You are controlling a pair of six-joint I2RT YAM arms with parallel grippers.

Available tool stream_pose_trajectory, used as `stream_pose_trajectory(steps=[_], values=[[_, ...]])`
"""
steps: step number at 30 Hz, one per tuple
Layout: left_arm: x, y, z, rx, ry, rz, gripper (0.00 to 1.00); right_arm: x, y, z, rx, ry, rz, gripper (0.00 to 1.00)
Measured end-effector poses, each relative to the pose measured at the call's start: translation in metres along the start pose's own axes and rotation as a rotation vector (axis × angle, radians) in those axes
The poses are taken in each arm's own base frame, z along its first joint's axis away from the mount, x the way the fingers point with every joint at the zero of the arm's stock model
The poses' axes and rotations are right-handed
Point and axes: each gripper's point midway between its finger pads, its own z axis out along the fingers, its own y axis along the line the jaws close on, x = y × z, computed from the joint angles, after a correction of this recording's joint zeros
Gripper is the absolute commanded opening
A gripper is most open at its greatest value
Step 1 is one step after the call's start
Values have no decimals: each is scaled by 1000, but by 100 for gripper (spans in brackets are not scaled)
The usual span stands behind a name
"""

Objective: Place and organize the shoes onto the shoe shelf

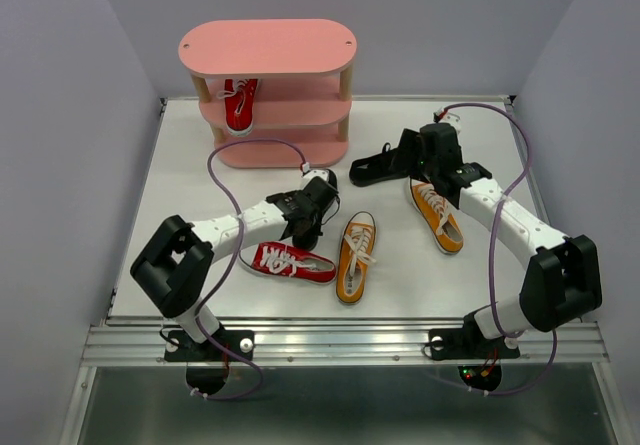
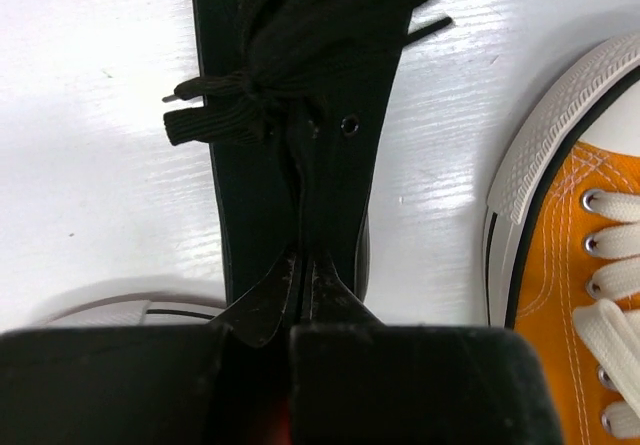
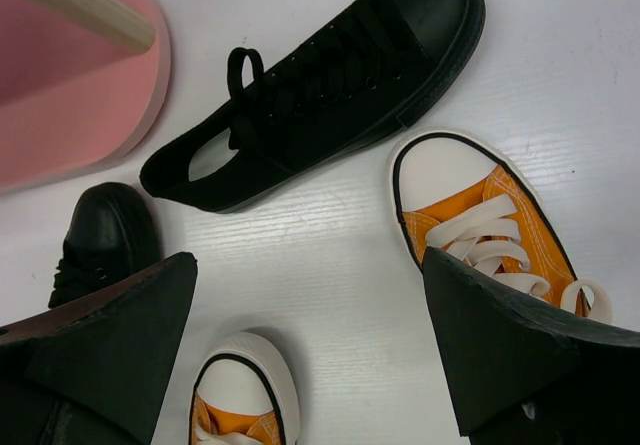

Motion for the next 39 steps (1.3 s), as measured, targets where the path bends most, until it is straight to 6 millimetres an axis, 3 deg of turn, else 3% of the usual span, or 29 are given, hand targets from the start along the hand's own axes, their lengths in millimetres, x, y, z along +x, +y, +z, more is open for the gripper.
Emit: stream_pose_trajectory(steps=[3,7,11,15,23,31,39], values=[[-4,4,-11,-2,-3,20,0,0,0,0,-1,-2,1,100],[-22,9,-40,2,-31,61,0,-3,2,0,-6,-10,3,100],[-55,9,-81,46,-121,81,0,-3,2,0,-6,-11,4,100],[-79,9,-109,71,-188,83,0,-3,2,1,-8,-13,4,100],[-90,17,-139,77,-206,144,0,-4,3,1,-14,-14,5,100],[-115,29,-192,105,-316,172,0,-3,3,1,-14,-14,5,100],[-121,30,-206,121,-337,236,0,-3,3,1,-13,-13,4,100]])
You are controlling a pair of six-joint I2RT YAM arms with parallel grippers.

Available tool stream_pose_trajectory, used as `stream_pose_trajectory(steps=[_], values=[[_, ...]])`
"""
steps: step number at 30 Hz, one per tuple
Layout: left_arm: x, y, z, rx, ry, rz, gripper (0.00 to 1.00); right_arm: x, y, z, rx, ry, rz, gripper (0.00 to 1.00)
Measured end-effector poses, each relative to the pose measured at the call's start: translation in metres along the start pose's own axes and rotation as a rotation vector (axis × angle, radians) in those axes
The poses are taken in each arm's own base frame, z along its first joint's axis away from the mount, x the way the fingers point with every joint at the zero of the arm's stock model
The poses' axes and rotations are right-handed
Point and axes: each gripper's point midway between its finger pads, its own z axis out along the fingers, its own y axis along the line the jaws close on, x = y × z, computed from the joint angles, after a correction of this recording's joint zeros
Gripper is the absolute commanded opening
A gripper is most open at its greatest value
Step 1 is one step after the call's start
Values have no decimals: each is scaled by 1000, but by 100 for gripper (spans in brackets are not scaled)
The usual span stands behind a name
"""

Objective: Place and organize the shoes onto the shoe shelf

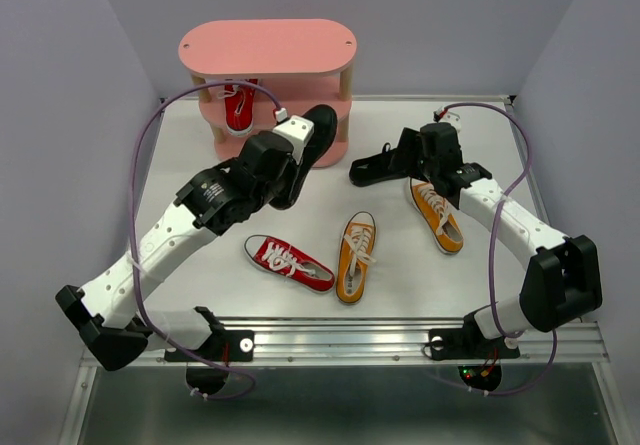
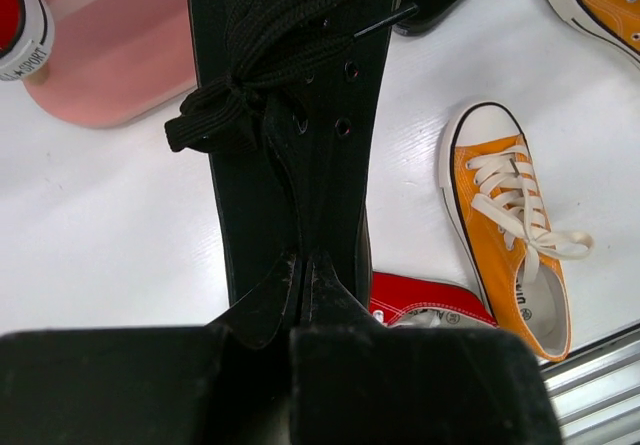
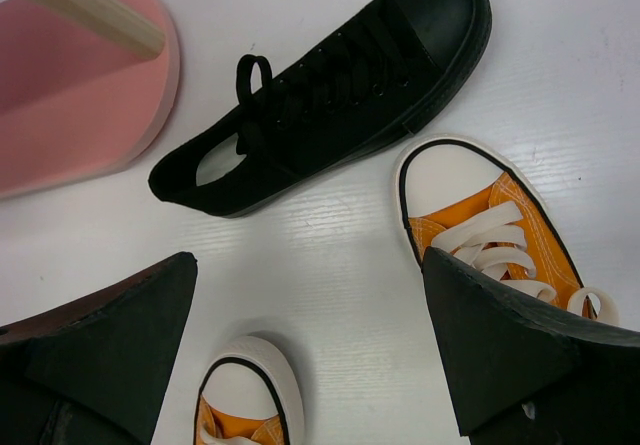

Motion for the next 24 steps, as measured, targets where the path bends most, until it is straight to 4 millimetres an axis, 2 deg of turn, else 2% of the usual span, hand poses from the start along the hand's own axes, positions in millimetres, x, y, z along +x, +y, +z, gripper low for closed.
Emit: stream_pose_trajectory(steps=[4,6,15,20,24], values=[[-6,4,-11,8,-34,23,0,0,0,0,0,0,0,100],[-15,7,-20,6,-60,27,0,0,0,0,0,-1,0,100],[-93,23,-54,-52,-232,9,0,-1,0,-2,-2,-3,2,100],[-132,33,-55,-103,-274,-12,0,-2,-1,-7,-8,-13,5,100],[-160,54,-47,-159,-297,-48,0,-4,0,-9,-15,-21,8,100]])
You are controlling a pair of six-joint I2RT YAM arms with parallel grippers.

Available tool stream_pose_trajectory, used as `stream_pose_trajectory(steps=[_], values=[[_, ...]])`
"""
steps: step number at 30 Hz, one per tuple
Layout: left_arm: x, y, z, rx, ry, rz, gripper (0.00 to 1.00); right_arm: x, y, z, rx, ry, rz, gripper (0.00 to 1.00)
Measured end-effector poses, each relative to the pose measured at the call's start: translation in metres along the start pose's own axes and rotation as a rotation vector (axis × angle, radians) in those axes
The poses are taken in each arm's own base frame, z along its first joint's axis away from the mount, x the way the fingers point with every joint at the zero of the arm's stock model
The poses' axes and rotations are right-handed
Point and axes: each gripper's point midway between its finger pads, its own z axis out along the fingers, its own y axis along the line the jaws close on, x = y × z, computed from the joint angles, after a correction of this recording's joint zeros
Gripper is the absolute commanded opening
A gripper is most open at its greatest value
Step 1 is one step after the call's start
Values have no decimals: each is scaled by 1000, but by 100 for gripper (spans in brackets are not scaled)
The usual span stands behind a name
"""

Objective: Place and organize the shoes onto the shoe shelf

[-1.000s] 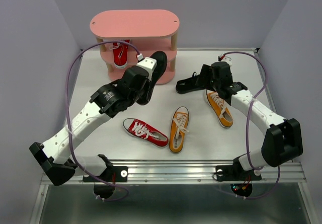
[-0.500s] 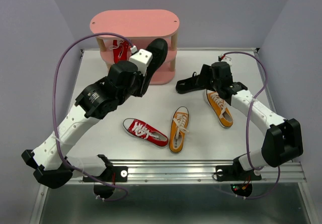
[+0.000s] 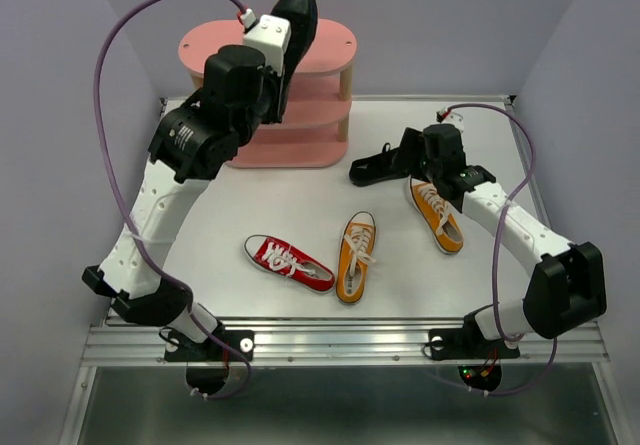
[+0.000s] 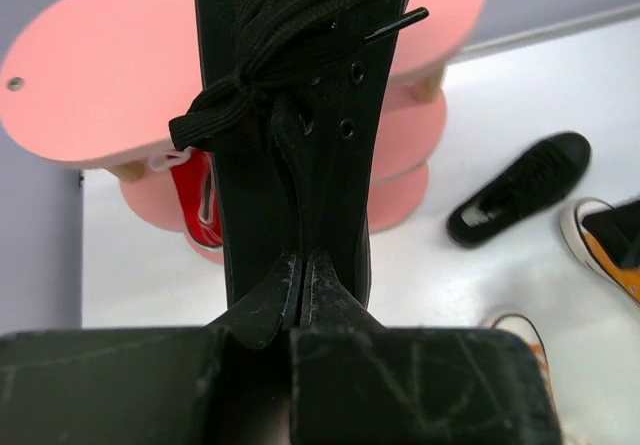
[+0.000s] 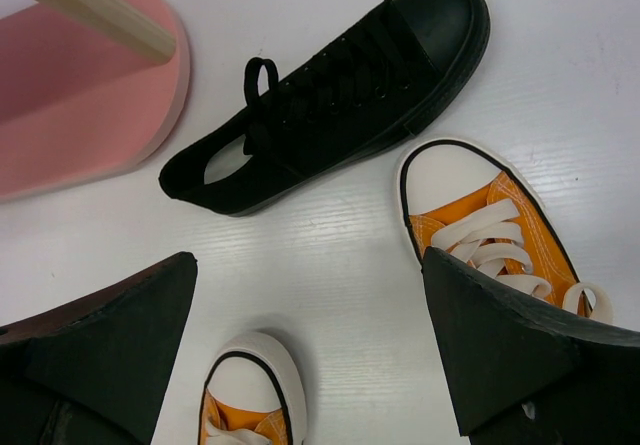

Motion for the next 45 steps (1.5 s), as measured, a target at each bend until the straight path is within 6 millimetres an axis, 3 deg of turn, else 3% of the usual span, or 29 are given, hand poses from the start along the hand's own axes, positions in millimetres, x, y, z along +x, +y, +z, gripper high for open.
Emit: stream_pose_trajectory(steps=[5,11,16,21,26,32,45], values=[[-16,38,35,-114,-7,-39,0,-1,0,-1,-2,-3,1,100],[-2,73,73,-194,52,-41,0,-5,1,-5,-9,-15,5,100],[9,95,88,-218,87,-48,0,-8,2,-8,-13,-24,7,100],[7,115,90,-238,73,-62,0,-8,2,-8,-13,-23,7,100],[-4,127,94,-243,32,-75,0,-8,2,-8,-13,-23,7,100],[-14,125,104,-215,-7,-73,0,-8,2,-8,-12,-22,7,100],[-4,128,134,-206,12,-60,0,-7,0,-8,-3,-21,6,100]])
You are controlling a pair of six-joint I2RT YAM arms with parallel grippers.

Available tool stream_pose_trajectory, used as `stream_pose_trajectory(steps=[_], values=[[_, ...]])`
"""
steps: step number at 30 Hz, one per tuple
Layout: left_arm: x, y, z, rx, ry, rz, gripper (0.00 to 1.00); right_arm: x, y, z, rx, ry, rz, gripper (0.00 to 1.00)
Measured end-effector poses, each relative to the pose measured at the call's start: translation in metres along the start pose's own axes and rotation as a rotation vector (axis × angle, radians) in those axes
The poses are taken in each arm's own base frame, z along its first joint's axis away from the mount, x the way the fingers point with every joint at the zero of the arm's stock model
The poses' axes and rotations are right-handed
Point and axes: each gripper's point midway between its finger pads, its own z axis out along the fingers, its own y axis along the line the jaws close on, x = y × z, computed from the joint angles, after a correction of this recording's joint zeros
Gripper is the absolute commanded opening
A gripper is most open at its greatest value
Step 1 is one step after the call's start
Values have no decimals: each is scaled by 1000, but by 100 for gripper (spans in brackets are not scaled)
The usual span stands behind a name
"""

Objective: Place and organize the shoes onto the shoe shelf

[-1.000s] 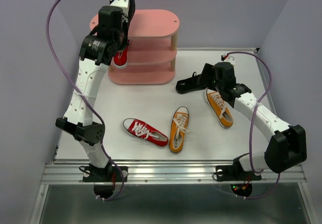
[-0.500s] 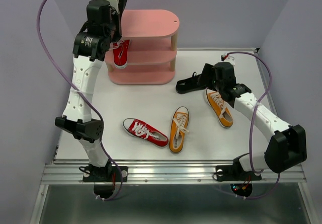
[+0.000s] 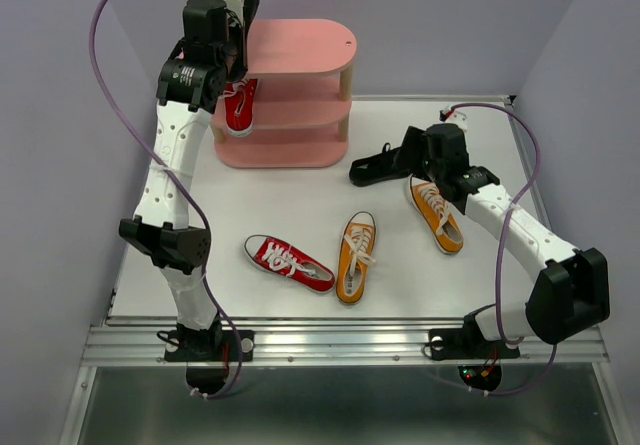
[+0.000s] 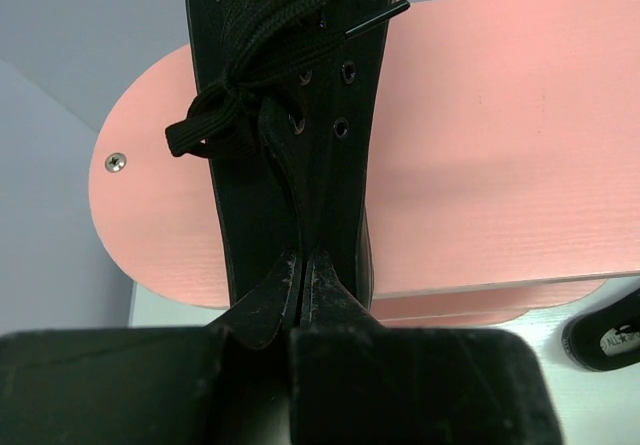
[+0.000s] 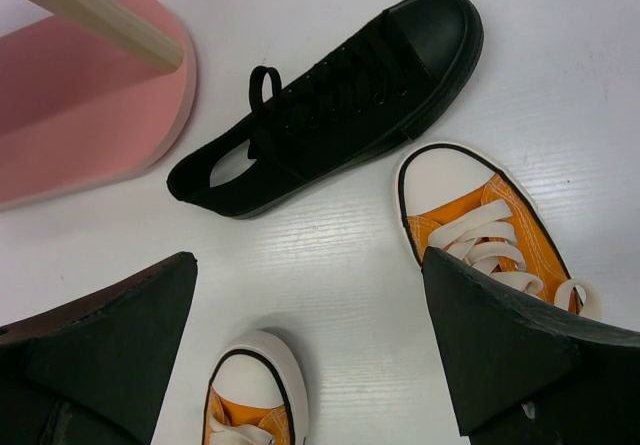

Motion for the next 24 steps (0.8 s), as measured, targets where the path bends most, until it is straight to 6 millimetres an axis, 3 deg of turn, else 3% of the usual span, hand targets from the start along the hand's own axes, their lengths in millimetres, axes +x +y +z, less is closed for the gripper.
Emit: stream_pose_trajectory(steps=[9,10,11,14,18,24], values=[[-3,3,2,-9,-11,-5,0,0,0,0,0,0,0,100],[-3,3,2,-10,-12,-6,4,0,0,0,0,0,0,100],[-3,3,3,-10,-12,-6,18,0,0,0,0,0,0,100],[-5,3,4,-13,-21,-11,41,0,0,0,0,0,0,100],[-23,7,6,-24,-93,-29,55,0,0,0,1,0,0,100],[-27,8,6,-24,-109,-44,79,0,0,0,1,2,3,100]])
